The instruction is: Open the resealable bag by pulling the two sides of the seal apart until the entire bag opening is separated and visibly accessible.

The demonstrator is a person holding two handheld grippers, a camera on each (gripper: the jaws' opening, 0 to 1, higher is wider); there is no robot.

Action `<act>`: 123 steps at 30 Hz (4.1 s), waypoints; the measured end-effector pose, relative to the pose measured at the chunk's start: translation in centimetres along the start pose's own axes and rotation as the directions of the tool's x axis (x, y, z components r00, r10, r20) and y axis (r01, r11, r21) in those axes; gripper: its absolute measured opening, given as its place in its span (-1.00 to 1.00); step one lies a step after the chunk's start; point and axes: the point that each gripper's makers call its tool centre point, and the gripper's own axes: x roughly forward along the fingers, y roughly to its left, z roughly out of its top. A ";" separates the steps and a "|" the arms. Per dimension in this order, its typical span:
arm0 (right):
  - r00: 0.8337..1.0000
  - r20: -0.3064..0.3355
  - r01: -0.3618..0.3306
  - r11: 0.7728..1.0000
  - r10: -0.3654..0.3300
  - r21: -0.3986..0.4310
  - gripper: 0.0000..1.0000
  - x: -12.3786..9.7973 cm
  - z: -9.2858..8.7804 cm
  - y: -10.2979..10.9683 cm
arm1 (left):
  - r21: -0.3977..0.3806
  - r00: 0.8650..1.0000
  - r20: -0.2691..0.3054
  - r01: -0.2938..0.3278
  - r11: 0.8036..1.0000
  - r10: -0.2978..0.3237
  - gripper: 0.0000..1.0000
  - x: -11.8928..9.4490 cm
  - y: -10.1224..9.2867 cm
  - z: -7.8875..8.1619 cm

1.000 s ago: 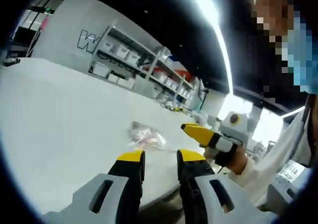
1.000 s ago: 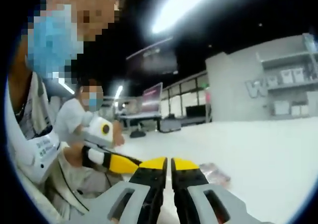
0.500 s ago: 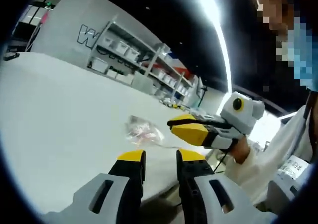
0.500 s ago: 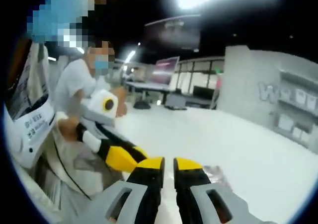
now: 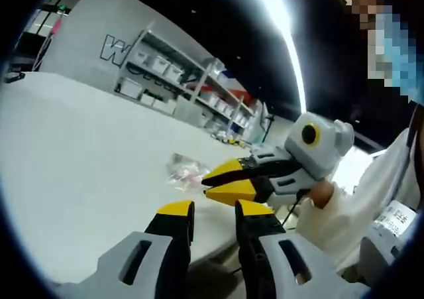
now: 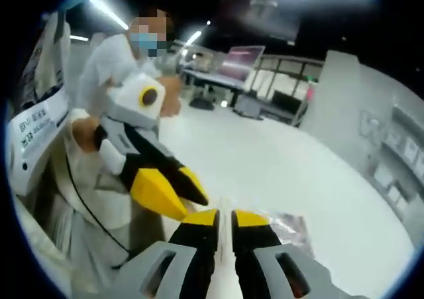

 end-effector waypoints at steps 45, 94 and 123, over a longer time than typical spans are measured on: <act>0.976 0.196 0.023 0.939 -0.096 0.344 -1.00 -1.0 -0.3 -1.8 | -0.140 0.998 0.054 -0.008 0.990 0.016 -0.50 0.9 0.5 0.8; 0.926 0.360 -0.028 0.930 -0.114 0.366 -1.00 -2.4 2.0 -0.9 | -0.323 0.995 0.083 0.071 0.944 -0.047 -0.98 2.3 0.0 2.5; 0.927 0.345 0.014 0.931 -0.148 0.364 -1.00 -2.1 1.0 -1.7 | -0.296 0.998 0.049 0.057 0.953 -0.045 -1.00 2.6 0.4 1.6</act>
